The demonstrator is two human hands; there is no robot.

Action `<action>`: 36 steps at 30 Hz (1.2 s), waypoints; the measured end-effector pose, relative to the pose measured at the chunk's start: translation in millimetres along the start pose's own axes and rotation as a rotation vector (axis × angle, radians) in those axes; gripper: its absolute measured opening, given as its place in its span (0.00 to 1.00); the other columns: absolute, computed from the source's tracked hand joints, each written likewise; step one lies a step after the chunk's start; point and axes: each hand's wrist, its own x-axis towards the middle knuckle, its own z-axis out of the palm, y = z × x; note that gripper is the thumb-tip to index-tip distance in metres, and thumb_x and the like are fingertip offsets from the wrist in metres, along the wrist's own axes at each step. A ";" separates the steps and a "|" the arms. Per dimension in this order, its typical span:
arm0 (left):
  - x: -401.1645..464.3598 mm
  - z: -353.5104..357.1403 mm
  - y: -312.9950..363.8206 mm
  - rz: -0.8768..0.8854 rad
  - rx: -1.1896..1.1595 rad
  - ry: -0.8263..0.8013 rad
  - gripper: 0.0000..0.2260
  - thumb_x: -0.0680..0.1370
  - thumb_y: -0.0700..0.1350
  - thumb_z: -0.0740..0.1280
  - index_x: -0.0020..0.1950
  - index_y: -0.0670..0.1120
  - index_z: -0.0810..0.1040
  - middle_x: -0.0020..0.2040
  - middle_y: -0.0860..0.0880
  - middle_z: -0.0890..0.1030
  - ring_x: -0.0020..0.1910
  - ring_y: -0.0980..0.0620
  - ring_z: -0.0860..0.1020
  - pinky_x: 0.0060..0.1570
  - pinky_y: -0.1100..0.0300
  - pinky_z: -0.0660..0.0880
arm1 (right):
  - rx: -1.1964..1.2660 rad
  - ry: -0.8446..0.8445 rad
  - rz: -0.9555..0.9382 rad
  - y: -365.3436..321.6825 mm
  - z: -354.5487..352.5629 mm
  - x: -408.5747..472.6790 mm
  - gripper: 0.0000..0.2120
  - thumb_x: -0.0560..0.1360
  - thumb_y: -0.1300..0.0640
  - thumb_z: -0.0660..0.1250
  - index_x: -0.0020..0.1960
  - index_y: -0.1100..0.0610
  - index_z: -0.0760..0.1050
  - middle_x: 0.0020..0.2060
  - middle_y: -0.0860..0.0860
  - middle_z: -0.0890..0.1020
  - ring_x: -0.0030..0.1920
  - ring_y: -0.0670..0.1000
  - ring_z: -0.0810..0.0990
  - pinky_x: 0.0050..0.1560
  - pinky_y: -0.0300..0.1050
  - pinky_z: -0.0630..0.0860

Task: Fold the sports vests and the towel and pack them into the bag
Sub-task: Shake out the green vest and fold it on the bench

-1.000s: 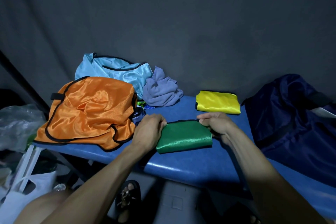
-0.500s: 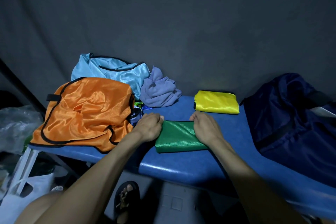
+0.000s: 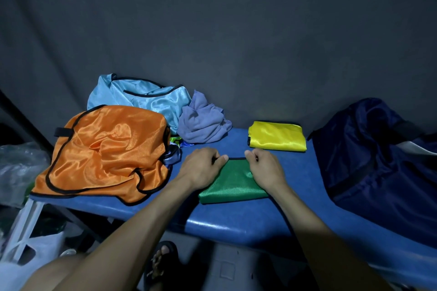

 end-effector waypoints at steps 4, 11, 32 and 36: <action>2.5 1.1 -0.3 -0.153 0.166 0.026 0.21 0.79 0.67 0.61 0.38 0.51 0.75 0.42 0.49 0.83 0.50 0.44 0.79 0.50 0.51 0.72 | -0.124 -0.030 0.057 -6.2 -1.0 4.2 0.22 0.84 0.44 0.58 0.35 0.55 0.63 0.32 0.53 0.73 0.39 0.61 0.76 0.36 0.50 0.68; -7.8 -7.7 -1.1 0.074 0.169 0.153 0.09 0.80 0.56 0.67 0.54 0.52 0.78 0.54 0.50 0.76 0.56 0.45 0.75 0.55 0.49 0.72 | -0.265 -0.046 0.083 -16.3 -5.3 5.4 0.20 0.83 0.45 0.62 0.36 0.55 0.69 0.39 0.54 0.81 0.41 0.60 0.77 0.42 0.49 0.72; -56.0 27.9 18.1 0.152 0.268 -0.106 0.26 0.86 0.57 0.45 0.84 0.53 0.50 0.82 0.56 0.55 0.81 0.53 0.50 0.78 0.38 0.39 | -0.142 -0.064 0.267 -19.4 -14.8 -16.3 0.22 0.79 0.35 0.61 0.40 0.53 0.69 0.46 0.55 0.81 0.51 0.61 0.81 0.41 0.48 0.69; -58.0 23.5 19.6 0.161 0.165 -0.114 0.25 0.86 0.56 0.48 0.83 0.53 0.52 0.82 0.56 0.55 0.81 0.54 0.51 0.78 0.40 0.40 | 0.082 -0.017 0.279 -18.9 -16.3 -16.1 0.20 0.74 0.37 0.70 0.42 0.54 0.72 0.43 0.52 0.82 0.48 0.57 0.81 0.44 0.51 0.75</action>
